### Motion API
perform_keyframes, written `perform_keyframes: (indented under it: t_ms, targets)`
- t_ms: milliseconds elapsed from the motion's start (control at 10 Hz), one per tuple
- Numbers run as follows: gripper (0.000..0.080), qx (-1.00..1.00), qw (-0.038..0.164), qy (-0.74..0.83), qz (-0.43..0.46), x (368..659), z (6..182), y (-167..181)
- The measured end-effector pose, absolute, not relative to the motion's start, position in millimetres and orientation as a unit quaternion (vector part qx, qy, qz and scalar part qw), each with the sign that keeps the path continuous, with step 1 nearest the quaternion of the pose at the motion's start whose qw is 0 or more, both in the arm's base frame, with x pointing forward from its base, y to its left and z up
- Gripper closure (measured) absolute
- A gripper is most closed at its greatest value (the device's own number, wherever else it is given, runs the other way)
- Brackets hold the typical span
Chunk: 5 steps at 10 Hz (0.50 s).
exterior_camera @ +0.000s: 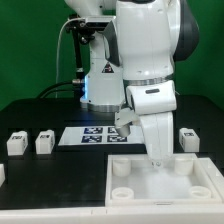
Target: Assemble one leg
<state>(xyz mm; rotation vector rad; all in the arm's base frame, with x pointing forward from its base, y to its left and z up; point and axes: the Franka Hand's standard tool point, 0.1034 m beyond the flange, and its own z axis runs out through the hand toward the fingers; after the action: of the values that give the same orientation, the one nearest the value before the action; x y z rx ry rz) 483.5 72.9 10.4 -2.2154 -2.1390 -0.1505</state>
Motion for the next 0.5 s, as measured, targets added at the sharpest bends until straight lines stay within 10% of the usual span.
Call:
perform_keyframes:
  t_ms: [100, 300, 500]
  targets:
    - [0.0521, -0.718, 0.029, -0.693, -0.049, 483.5, 10.4, 72.8]
    - [0.0217, -0.719, 0.029, -0.693, -0.049, 483.5, 10.3, 72.4]
    - [0.0164, -0.719, 0.029, -0.693, -0.049, 483.5, 10.2, 72.1]
